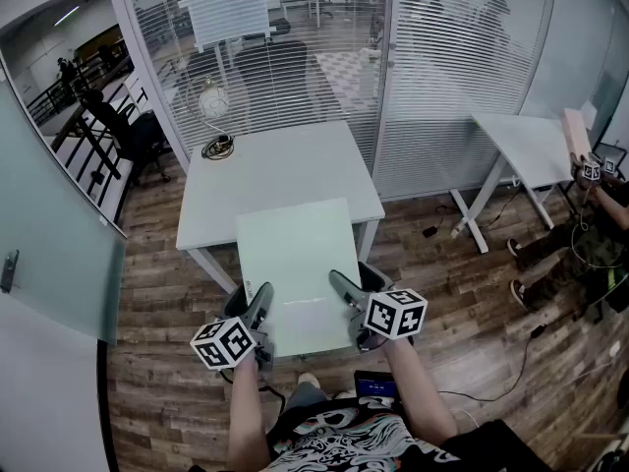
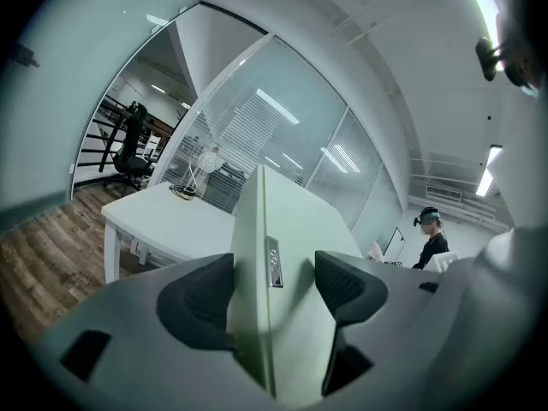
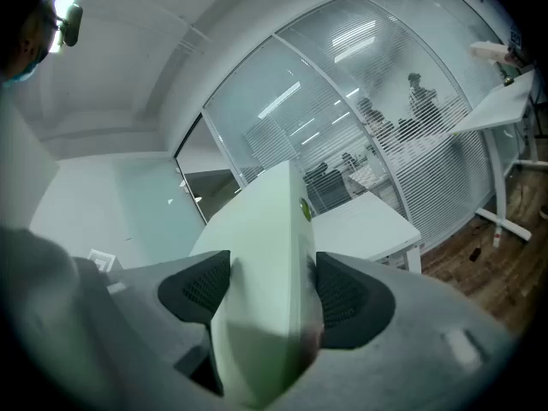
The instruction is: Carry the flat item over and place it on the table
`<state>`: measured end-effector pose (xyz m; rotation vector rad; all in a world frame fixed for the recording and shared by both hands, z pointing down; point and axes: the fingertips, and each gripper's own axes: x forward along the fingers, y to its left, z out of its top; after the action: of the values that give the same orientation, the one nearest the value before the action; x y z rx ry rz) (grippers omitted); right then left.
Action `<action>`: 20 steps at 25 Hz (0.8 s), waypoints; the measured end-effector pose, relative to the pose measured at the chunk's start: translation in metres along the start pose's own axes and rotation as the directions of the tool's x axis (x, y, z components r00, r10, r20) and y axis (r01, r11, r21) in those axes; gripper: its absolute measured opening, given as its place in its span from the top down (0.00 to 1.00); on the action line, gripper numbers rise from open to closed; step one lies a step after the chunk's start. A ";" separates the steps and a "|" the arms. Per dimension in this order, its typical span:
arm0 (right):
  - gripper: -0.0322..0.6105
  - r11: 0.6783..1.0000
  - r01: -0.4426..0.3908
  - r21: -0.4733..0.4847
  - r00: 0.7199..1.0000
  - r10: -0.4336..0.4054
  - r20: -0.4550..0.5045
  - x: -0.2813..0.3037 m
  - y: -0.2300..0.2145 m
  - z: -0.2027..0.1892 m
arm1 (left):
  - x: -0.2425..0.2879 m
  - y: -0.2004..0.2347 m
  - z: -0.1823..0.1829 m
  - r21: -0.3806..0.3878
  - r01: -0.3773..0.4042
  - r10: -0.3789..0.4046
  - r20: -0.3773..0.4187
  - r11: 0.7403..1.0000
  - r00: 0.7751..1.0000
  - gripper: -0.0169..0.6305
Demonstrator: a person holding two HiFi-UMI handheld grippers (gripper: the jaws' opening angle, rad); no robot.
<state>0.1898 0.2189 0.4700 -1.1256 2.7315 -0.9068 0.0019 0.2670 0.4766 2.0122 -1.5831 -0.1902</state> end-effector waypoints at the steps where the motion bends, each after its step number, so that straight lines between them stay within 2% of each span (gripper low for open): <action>1: 0.49 1.000 -0.001 0.001 1.000 0.001 0.000 -0.002 -0.001 -0.002 | -0.001 -0.001 -0.002 0.001 -0.001 0.001 0.000 1.000 1.000 0.52; 14: 0.49 1.000 -0.006 0.022 1.000 0.006 -0.006 -0.009 -0.005 -0.009 | -0.005 -0.004 -0.013 0.007 -0.017 0.018 -0.009 1.000 1.000 0.52; 20: 0.48 1.000 -0.014 0.018 0.999 0.015 -0.042 0.011 -0.005 -0.014 | 0.000 0.015 -0.014 -0.008 -0.050 0.050 -0.017 0.999 0.999 0.52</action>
<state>0.1816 0.2159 0.4864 -1.0952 2.7551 -0.9621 -0.0044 0.2695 0.4954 1.9610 -1.6173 -0.1602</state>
